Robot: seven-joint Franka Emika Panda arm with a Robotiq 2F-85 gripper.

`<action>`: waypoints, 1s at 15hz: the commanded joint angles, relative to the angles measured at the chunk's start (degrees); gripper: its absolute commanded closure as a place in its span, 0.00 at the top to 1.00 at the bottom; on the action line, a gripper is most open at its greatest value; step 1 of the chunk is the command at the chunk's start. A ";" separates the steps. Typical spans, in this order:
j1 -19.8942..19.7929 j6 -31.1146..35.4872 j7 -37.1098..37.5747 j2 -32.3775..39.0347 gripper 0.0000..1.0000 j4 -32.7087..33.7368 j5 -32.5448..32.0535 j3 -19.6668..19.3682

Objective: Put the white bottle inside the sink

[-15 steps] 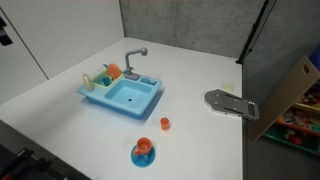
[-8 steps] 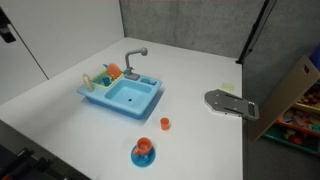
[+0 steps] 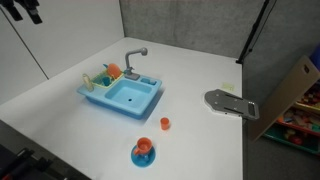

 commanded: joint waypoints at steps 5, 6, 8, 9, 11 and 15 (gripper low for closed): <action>0.07 -2.60 -0.77 13.98 1.00 12.16 -2.10 -4.24; 0.02 -2.21 -1.62 15.24 1.00 12.77 -1.72 -4.92; -0.03 -1.25 -3.09 17.22 1.00 13.60 -1.43 -6.01; -0.08 -0.85 -3.88 18.05 1.00 13.92 -1.26 -6.50; -0.14 0.69 -4.86 19.44 1.00 14.14 -1.39 -7.44; 0.22 4.89 -4.29 22.16 1.00 13.78 -2.10 -8.62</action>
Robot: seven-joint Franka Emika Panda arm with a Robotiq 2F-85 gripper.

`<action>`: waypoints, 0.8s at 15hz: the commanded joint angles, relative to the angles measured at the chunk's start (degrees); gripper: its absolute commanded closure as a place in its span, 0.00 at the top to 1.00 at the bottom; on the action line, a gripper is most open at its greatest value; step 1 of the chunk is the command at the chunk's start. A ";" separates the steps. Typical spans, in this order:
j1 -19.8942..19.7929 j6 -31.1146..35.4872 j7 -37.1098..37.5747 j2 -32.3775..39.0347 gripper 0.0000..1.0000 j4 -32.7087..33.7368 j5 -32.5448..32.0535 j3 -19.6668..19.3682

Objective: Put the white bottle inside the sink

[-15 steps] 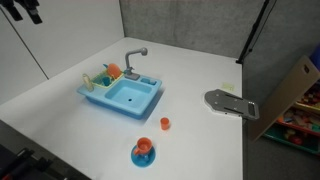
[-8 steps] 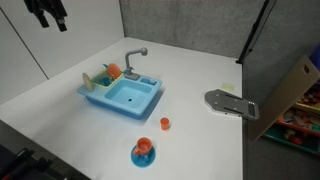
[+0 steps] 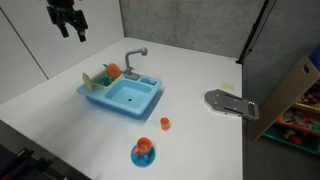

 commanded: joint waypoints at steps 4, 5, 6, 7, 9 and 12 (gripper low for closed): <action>0.65 1.72 -0.12 2.16 1.00 0.17 0.21 -1.05; 0.68 1.72 -0.12 2.23 1.00 0.11 0.20 -1.05; 0.72 1.72 -0.12 2.23 1.00 0.09 0.20 -1.04; 0.75 1.72 -0.12 2.23 1.00 0.09 0.20 -1.04; 0.89 2.20 -2.49 3.09 1.00 0.14 -0.61 -0.81; 1.42 3.35 -5.50 3.92 1.00 -0.79 -1.75 -0.59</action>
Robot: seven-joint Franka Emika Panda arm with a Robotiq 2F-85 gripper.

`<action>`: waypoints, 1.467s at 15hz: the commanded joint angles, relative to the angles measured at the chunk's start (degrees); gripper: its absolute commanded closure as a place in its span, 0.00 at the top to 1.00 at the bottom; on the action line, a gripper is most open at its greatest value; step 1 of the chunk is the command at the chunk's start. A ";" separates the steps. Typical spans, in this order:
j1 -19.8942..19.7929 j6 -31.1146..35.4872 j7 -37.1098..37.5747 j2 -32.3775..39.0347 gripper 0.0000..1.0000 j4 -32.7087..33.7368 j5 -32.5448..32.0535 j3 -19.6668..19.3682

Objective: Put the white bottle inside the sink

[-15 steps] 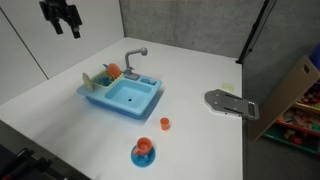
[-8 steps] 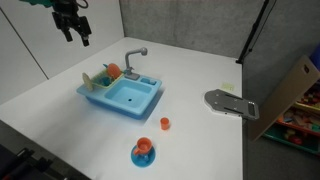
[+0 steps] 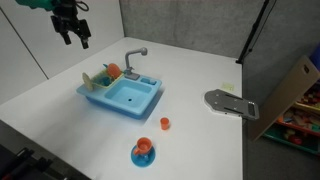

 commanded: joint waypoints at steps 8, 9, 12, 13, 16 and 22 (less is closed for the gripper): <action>1.48 8.40 -10.81 6.13 1.00 -1.66 -6.61 -0.08; 1.52 8.45 -11.42 7.16 1.00 -1.21 -6.45 -0.03; 1.76 7.51 -13.06 9.33 1.00 -0.24 -6.32 0.08; 1.93 7.26 -13.34 9.92 1.00 0.02 -6.52 0.08; 2.72 6.85 -13.26 11.44 1.00 0.93 -7.47 -0.13; 3.47 7.39 -12.49 12.26 1.00 0.76 -8.74 -0.10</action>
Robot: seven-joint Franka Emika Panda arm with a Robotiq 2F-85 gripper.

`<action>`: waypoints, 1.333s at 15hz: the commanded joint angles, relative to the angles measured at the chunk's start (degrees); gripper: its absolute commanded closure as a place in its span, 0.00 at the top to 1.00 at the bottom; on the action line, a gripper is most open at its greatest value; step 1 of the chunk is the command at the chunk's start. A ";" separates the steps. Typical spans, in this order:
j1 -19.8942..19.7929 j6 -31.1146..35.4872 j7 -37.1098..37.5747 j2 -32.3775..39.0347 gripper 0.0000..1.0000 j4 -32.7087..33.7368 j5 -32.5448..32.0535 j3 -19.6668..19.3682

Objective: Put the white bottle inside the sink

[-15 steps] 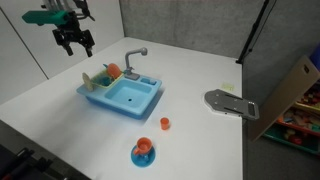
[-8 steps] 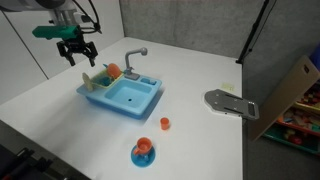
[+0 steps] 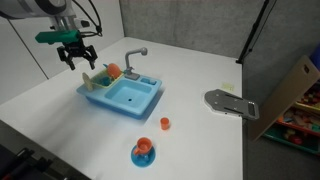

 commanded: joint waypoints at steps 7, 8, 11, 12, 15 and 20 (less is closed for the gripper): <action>-0.70 -4.56 -9.14 1.32 1.00 2.88 -0.46 0.73; -0.54 -5.05 -9.87 1.46 1.00 3.10 -0.91 0.59; -0.05 -5.31 -11.96 1.93 1.00 3.76 -2.89 0.23; 0.06 -4.60 -12.43 2.21 1.00 3.96 -3.80 0.18; 0.30 -3.25 -13.63 3.74 1.00 5.28 -5.91 0.36; 0.06 -1.73 -17.38 6.70 1.00 7.49 -6.37 1.36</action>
